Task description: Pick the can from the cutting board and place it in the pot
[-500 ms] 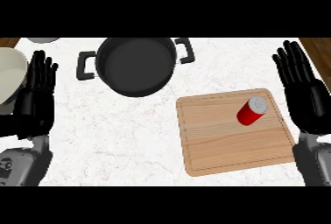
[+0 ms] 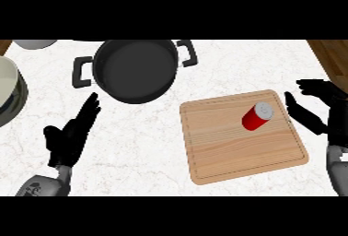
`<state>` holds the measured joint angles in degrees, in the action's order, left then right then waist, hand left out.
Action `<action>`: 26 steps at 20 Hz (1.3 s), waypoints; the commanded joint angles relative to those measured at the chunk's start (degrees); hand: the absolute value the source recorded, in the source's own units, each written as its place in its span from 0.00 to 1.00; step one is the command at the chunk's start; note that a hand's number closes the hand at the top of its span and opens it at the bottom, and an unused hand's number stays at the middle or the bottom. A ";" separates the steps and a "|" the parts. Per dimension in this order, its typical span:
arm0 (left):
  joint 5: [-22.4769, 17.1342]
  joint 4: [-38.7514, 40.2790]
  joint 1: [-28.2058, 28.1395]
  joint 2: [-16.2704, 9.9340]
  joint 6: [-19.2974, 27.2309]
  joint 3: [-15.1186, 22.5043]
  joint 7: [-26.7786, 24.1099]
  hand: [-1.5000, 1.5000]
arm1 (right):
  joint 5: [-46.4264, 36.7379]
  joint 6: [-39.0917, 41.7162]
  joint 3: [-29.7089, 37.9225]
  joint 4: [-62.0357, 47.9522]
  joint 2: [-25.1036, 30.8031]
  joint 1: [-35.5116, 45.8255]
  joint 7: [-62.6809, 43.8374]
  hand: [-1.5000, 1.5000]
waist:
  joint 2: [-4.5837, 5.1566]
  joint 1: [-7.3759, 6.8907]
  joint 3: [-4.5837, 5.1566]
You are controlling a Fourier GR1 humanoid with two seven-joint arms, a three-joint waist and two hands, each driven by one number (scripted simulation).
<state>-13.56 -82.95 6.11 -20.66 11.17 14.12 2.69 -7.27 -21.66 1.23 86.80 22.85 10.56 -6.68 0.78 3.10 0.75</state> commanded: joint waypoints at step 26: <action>0.05 7.13 2.08 3.53 -8.43 3.06 4.20 0.50 | -29.67 11.92 -2.66 12.89 -16.51 11.77 -56.96 0.00 | -0.57 -3.26 -0.72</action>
<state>-13.44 -77.75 6.89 -17.88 3.27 17.62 6.58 -41.41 -15.41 -1.59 103.72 7.28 21.02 -59.08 0.00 -0.04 0.06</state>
